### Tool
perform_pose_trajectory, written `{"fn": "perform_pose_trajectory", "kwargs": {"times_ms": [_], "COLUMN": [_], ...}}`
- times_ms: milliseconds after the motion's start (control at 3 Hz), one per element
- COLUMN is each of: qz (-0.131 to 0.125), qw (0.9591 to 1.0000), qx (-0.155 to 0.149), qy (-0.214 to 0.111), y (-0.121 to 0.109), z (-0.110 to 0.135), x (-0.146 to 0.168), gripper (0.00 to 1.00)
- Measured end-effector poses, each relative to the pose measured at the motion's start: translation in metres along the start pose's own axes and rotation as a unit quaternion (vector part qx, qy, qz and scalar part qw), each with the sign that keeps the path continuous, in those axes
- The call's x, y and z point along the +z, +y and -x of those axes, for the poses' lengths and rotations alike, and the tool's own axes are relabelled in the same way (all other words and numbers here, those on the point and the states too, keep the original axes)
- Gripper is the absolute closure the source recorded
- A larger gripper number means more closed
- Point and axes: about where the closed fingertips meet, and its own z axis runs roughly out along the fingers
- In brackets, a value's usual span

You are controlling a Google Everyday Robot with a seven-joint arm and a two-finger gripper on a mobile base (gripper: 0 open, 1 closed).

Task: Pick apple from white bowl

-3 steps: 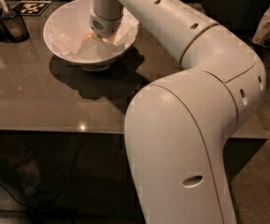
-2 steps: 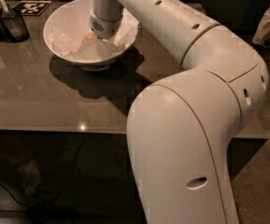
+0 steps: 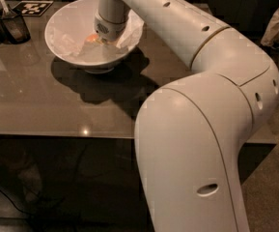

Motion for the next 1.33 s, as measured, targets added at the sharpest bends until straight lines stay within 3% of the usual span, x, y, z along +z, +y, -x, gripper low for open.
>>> {"fn": "perform_pose_trajectory", "kwargs": {"times_ms": [333,1333], "qz": [0.0,-0.003], "qw": [1.0,0.9999], "qx": [0.0,-0.007], "qy": [0.0,0.008], "y": [0.0,0.005], "z": [0.0,0.016], "x": [0.0,-0.019], "gripper": [0.96,1.0]}}
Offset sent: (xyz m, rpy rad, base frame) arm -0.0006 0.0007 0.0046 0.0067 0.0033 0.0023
